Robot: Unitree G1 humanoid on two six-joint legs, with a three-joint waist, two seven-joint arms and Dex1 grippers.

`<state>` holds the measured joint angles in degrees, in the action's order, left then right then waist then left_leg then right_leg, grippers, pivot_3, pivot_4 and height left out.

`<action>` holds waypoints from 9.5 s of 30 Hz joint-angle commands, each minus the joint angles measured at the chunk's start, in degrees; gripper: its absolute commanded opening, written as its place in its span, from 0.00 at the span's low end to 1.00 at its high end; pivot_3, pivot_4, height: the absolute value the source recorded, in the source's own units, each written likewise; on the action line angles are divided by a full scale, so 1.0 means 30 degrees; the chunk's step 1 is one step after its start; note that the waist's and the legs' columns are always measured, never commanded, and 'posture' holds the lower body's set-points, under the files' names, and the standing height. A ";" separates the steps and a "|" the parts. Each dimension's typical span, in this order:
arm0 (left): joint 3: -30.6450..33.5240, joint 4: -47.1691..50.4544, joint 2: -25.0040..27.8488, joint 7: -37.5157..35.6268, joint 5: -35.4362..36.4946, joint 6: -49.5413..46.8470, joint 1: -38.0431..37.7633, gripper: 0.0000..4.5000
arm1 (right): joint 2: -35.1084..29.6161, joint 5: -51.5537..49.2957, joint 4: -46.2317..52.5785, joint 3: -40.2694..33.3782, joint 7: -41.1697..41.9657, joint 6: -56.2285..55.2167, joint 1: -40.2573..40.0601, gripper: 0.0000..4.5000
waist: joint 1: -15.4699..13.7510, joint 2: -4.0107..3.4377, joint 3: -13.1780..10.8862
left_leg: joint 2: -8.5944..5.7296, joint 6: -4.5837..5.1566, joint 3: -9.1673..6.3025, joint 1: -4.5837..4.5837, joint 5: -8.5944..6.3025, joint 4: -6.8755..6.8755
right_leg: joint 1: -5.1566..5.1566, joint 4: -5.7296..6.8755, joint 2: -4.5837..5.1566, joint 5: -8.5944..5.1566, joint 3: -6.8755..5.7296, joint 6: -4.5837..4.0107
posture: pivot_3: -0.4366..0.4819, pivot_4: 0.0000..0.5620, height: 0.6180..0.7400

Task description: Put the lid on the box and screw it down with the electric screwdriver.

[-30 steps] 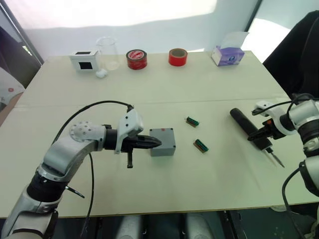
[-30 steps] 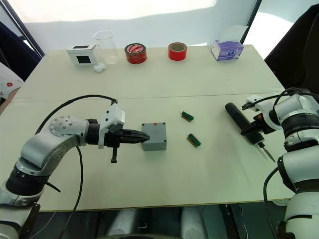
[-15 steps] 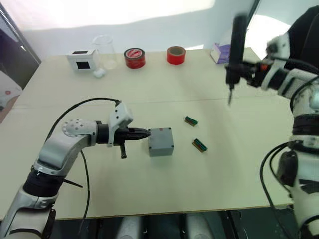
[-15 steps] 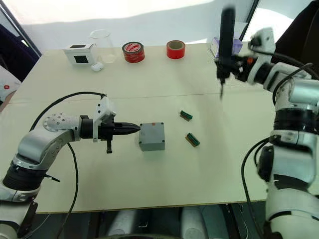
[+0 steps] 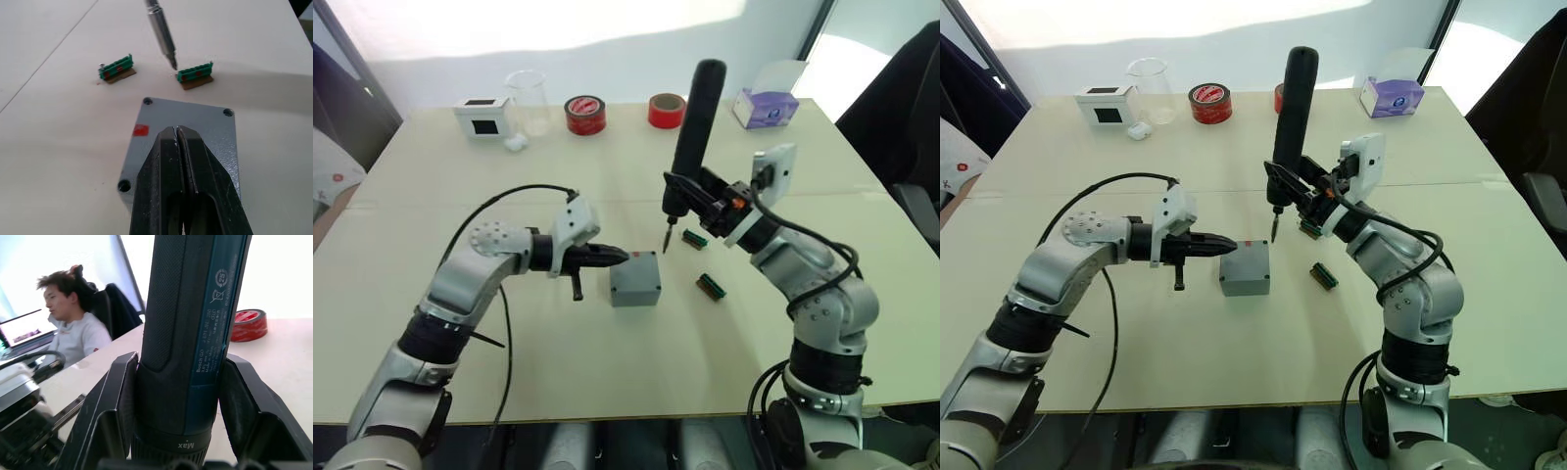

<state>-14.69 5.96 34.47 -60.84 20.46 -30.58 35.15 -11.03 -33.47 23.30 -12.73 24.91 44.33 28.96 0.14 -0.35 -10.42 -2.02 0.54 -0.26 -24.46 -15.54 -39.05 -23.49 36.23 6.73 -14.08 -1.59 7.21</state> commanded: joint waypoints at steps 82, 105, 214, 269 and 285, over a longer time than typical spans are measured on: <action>-0.0789 -0.2369 -0.1092 -0.1008 -0.2373 0.2265 -0.0036 0.00 | 0.0655 0.2010 -0.0135 0.3815 -0.1772 -0.5888 -0.1422 0.41 | 0.0176 0.0002 0.0002 | 0.0004 0.0078 -0.0014 0.0015 -0.0043 0.0003 | 0.0012 0.0000 -0.0007 -0.0003 -0.0001 0.0002 | 0.48 0.27 1.00; -0.0656 -0.1957 -0.0828 -0.0870 -0.2359 0.1969 -0.0363 0.00 | 0.0395 0.3267 -0.1198 0.4186 -0.1151 -0.7257 -0.2043 0.41 | 0.0172 0.0003 0.0003 | 0.0004 0.0077 -0.0015 0.0018 -0.0043 0.0002 | 0.0016 0.0000 -0.0007 -0.0003 -0.0001 0.0002 | 0.48 0.27 1.00; 0.1906 0.9065 0.0692 0.1086 0.4327 -0.4032 -0.4219 0.00 | -1.5682 -0.0702 -1.3783 0.5544 0.3115 1.4997 0.6577 0.41 | -0.0258 -0.0155 0.0127 | 0.0107 0.0132 0.0063 0.0020 -0.0075 0.0263 | 0.0009 -0.0300 0.0017 -0.0054 -0.0020 -0.0039 | 0.48 0.27 1.00; -0.0256 -0.3036 -0.1401 0.0917 -0.2646 0.2755 0.0169 0.00 | -1.0245 -0.0680 0.3369 0.8984 0.6559 0.7910 -0.0072 0.99 | -0.0297 -0.0001 0.0110 | 0.0102 0.0129 -0.0006 0.0023 -0.0076 -0.0019 | 0.0054 -0.0069 -0.0001 -0.0036 -0.0041 -0.0001 | 0.48 0.27 1.00; 0.0697 0.0042 0.1519 -0.0747 -0.2341 0.1377 -0.2474 0.00 | -1.3467 0.3055 -0.0307 0.9353 0.8299 0.2351 0.1194 0.99 | -0.0126 0.0003 0.0105 | 0.0118 0.0132 0.0007 0.0028 -0.0078 -0.0009 | 0.0035 -0.0067 -0.0009 -0.0042 -0.0026 0.0002 | 0.48 0.27 1.00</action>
<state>-12.75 2.43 38.60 -62.44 11.98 -25.38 27.54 -52.16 -25.95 22.99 14.47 48.89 54.76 31.65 -0.24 -0.34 -10.10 -1.66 0.94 -0.24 -24.38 -15.78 -39.08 -23.39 36.04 6.71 -14.21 -1.67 7.22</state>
